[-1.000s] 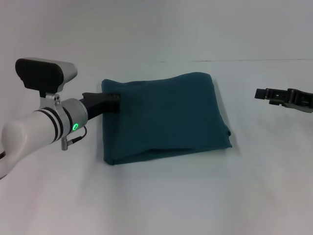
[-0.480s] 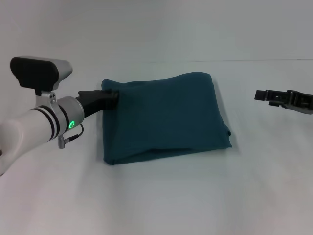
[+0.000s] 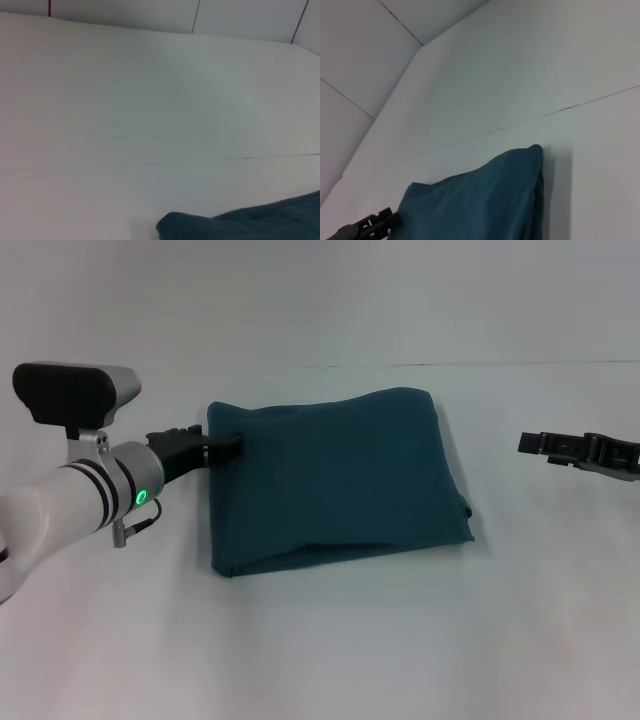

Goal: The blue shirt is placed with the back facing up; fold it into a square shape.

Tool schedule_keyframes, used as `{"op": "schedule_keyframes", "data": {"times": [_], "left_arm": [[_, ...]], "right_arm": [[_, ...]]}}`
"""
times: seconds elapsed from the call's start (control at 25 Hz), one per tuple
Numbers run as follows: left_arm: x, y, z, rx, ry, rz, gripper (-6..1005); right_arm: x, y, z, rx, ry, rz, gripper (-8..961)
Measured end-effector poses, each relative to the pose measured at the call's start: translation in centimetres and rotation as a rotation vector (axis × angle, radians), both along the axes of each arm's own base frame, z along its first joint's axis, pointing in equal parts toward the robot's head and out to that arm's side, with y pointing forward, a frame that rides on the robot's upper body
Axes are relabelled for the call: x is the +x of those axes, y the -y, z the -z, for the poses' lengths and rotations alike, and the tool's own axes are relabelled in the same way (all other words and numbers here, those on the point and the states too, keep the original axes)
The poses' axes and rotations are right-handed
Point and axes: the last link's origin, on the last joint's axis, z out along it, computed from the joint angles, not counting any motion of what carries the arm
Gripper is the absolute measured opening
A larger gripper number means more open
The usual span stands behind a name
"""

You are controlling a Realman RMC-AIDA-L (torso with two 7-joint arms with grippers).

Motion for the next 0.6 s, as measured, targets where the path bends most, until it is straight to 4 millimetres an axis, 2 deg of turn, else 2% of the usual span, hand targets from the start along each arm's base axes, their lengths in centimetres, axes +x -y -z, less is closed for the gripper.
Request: {"op": "schedule_keyframes", "data": {"times": [0.36,0.56,0.6], "left_arm": [[0.50,0.25,0.57,-0.031,-0.004,0.032,675],[0.74,0.36,0.91,-0.053,-0.024,0.054,850],[0.82,0.40,1.00,-0.060,-0.031,0.062,839]], "right_arm": [[0.33,0.33,-0.03,-0.001,-0.005,0.008,742],[0.34,0.35,-0.03,-0.001,-0.006,0.008,742],[0.34,0.35,-0.03,-0.001,-0.006,0.008,741]]}}
